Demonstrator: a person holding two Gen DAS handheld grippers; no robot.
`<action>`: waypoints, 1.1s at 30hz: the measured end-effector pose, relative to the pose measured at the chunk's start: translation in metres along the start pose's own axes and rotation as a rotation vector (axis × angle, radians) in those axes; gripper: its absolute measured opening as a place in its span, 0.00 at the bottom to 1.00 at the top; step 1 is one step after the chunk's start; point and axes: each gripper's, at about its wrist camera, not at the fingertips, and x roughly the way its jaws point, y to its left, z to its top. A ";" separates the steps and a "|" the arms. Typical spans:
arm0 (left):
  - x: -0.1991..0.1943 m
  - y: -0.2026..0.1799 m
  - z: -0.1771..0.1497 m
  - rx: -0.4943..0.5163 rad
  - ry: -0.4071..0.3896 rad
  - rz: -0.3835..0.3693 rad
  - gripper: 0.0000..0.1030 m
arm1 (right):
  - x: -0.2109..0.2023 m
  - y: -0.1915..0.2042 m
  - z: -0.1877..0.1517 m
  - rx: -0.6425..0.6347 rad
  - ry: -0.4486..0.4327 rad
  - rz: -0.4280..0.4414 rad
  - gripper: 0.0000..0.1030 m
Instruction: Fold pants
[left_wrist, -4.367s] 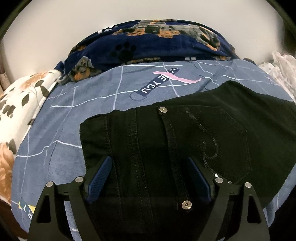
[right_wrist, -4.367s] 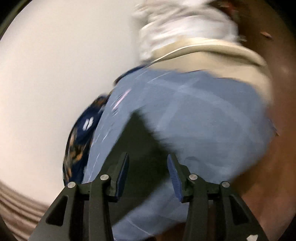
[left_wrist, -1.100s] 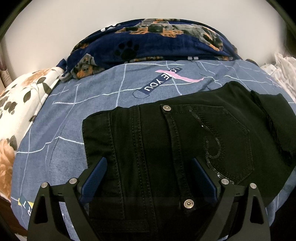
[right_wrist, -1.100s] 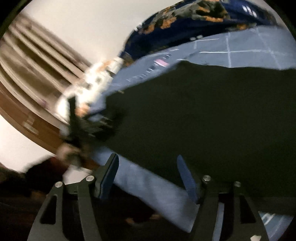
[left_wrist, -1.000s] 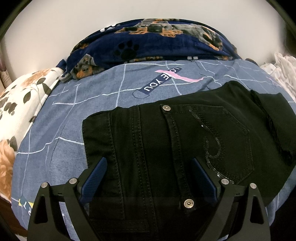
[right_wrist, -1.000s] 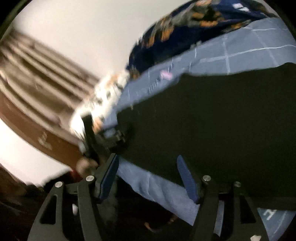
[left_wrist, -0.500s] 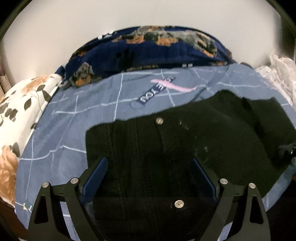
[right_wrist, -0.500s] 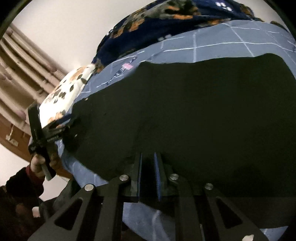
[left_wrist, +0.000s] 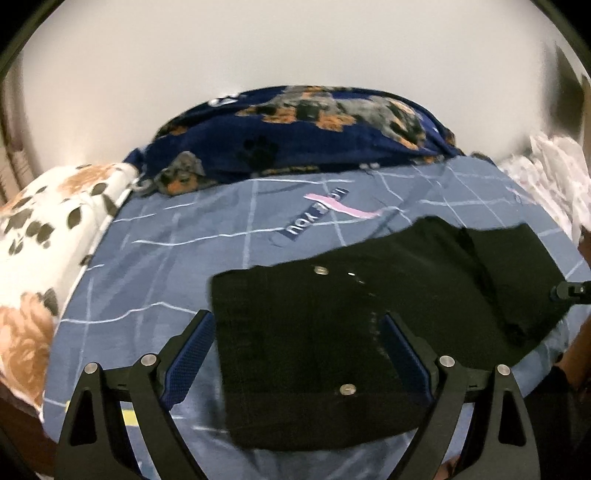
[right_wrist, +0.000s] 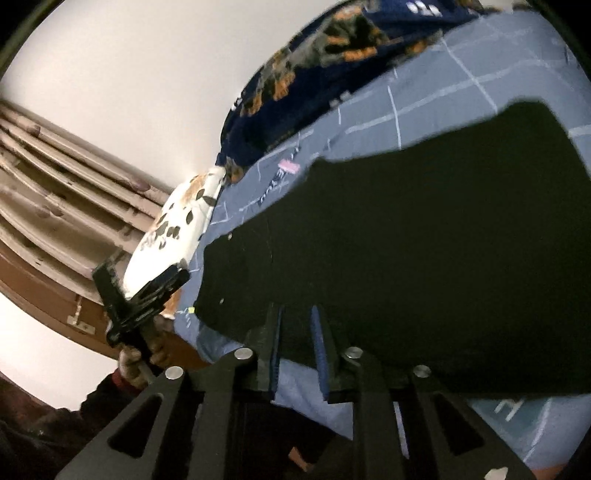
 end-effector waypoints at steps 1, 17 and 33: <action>-0.002 0.007 0.001 -0.019 0.000 0.002 0.88 | 0.000 0.002 0.003 -0.007 -0.009 -0.016 0.28; 0.086 0.085 -0.020 -0.040 0.289 -0.244 0.57 | 0.051 0.011 -0.001 -0.039 0.103 -0.084 0.45; 0.075 0.088 0.018 -0.194 0.259 -0.514 0.16 | 0.070 0.033 0.007 0.003 0.102 -0.002 0.57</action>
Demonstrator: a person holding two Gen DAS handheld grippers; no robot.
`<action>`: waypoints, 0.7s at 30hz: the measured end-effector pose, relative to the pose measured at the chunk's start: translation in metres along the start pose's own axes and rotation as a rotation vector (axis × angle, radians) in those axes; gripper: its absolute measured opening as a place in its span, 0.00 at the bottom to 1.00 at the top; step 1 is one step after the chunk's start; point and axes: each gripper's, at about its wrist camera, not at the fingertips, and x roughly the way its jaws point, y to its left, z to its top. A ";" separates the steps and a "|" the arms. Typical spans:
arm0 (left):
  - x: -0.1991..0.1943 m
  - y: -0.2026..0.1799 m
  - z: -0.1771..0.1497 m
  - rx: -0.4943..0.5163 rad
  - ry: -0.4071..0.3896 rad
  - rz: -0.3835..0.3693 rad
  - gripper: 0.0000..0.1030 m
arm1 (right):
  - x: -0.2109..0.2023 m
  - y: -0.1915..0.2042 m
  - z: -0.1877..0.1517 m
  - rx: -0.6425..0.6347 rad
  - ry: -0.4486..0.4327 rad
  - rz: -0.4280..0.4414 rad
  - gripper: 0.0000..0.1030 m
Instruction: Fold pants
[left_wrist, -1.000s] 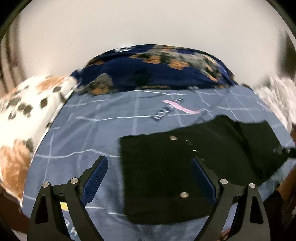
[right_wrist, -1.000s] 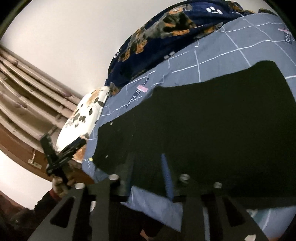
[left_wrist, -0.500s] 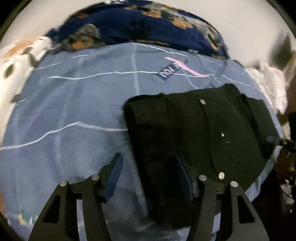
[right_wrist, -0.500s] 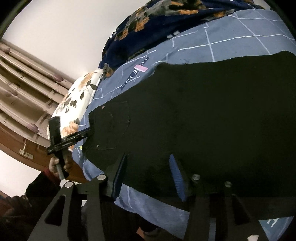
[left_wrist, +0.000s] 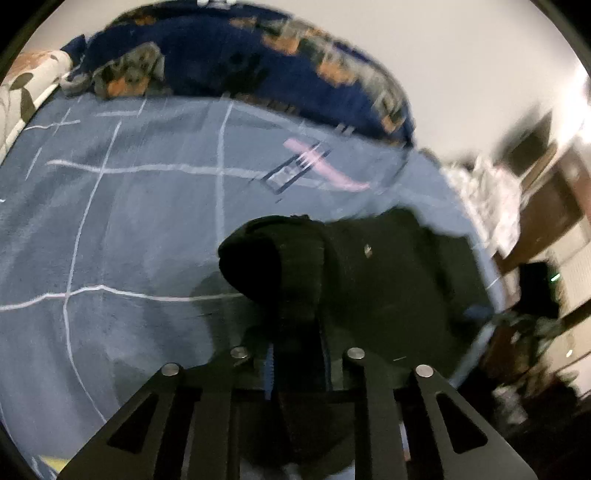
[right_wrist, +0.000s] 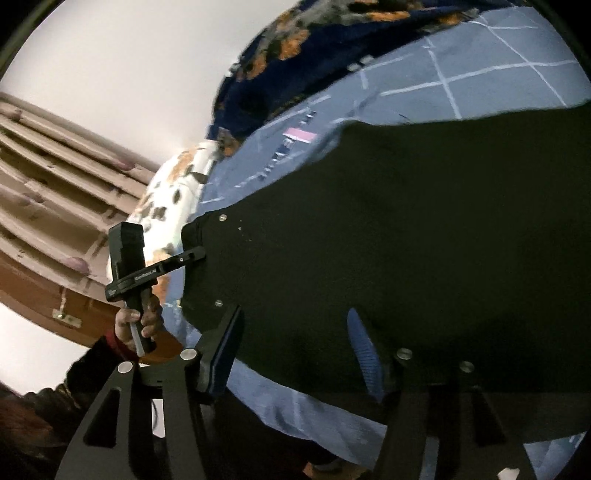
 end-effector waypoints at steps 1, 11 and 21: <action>-0.008 -0.011 0.003 -0.018 -0.020 -0.031 0.16 | 0.000 0.001 0.002 0.001 -0.003 0.025 0.59; 0.011 -0.182 0.043 0.118 0.001 -0.178 0.05 | -0.004 0.012 0.022 0.127 -0.060 0.458 0.71; 0.011 -0.171 0.039 0.136 -0.036 -0.105 0.06 | 0.018 0.006 0.003 0.171 0.014 0.438 0.88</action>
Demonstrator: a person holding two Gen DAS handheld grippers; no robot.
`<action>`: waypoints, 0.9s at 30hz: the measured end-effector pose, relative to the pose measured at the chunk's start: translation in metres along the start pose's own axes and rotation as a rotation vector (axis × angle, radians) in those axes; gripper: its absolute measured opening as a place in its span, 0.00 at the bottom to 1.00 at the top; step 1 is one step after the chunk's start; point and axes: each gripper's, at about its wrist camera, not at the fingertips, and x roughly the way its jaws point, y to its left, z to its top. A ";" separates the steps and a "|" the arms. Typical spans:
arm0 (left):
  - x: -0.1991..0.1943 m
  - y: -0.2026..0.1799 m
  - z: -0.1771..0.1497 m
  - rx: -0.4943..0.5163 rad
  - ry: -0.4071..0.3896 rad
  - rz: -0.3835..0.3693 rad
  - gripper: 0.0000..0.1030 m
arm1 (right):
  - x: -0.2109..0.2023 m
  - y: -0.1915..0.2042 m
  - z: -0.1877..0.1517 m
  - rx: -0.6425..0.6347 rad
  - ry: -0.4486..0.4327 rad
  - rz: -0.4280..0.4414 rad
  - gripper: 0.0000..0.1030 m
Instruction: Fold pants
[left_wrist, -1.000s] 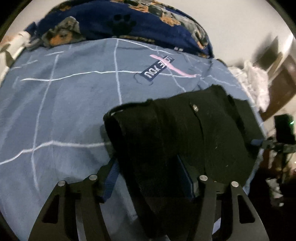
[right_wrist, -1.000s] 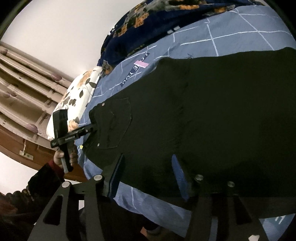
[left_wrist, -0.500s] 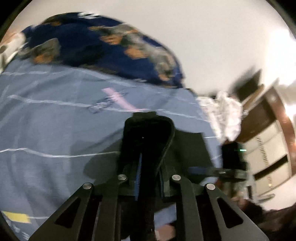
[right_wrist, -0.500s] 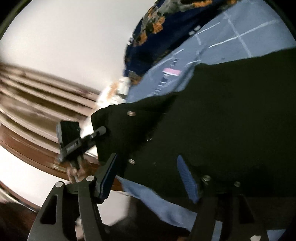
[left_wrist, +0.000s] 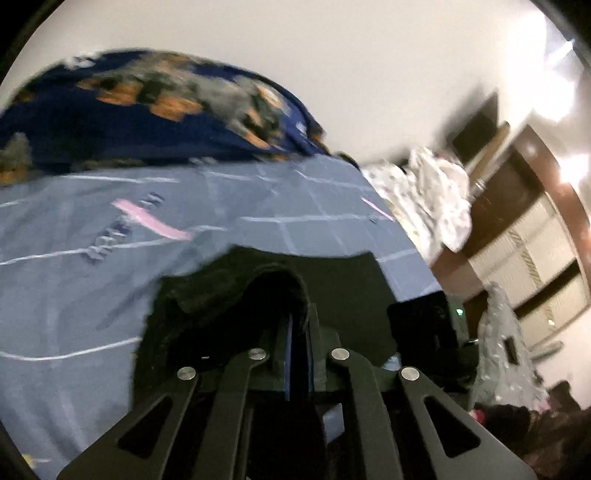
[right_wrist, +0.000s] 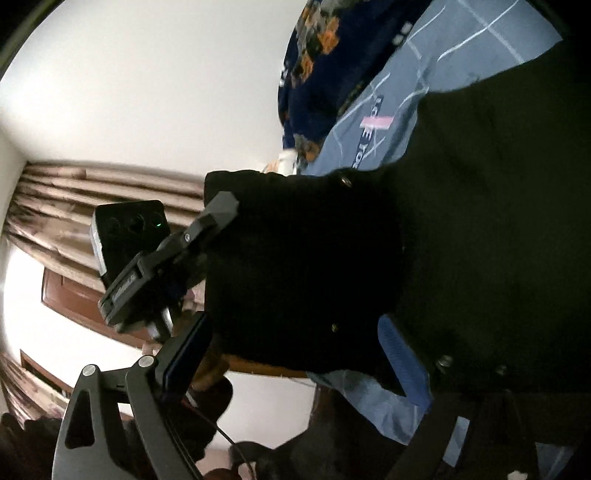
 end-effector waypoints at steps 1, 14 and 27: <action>-0.013 0.010 -0.002 -0.002 -0.022 0.049 0.06 | 0.004 0.001 0.001 -0.002 0.008 0.006 0.88; -0.061 0.202 -0.087 -0.361 0.054 0.190 0.43 | 0.031 -0.004 -0.005 0.023 0.088 -0.093 0.89; -0.005 0.205 -0.088 -0.236 0.160 -0.050 0.53 | 0.051 -0.003 -0.006 0.042 0.125 -0.141 0.89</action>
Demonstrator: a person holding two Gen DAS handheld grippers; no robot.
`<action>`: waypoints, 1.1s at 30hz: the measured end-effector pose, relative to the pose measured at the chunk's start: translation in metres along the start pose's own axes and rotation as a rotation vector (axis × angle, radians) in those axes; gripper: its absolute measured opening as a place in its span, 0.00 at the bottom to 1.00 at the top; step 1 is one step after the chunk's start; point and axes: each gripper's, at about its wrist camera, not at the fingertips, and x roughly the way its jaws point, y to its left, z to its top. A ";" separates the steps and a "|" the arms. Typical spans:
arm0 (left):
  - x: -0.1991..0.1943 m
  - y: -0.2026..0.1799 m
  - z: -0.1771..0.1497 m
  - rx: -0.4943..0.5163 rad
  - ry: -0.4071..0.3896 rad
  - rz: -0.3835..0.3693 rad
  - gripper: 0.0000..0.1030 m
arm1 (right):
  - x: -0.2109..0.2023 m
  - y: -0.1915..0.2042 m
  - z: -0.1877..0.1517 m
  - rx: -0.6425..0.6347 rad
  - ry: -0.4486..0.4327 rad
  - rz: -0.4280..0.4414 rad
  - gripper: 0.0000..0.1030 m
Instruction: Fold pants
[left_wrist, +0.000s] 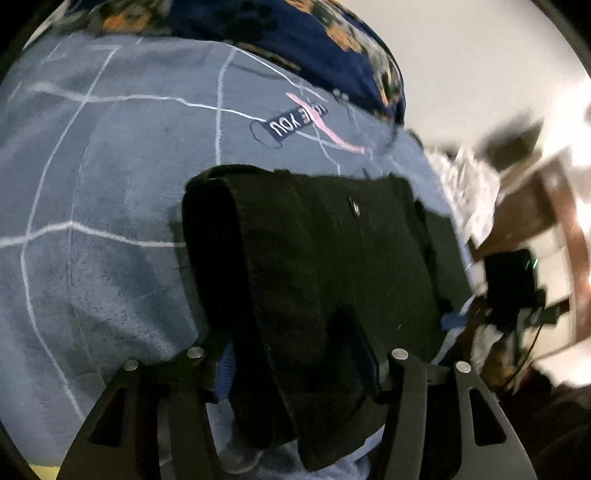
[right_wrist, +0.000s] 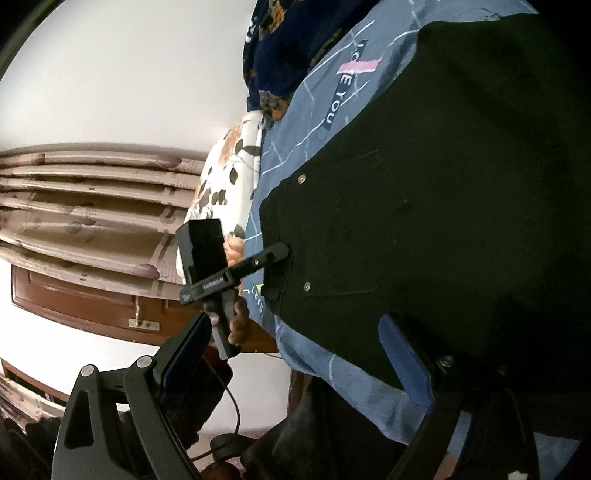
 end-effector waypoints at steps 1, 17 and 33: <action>0.000 0.001 0.000 -0.022 -0.005 -0.001 0.52 | 0.002 0.002 -0.001 -0.004 0.003 0.005 0.89; 0.024 -0.225 0.034 0.145 -0.005 -0.193 0.05 | -0.048 0.052 -0.002 -0.238 -0.098 0.120 0.89; 0.201 -0.388 0.058 0.609 0.579 0.139 0.39 | -0.151 -0.069 -0.009 0.027 -0.261 0.160 0.96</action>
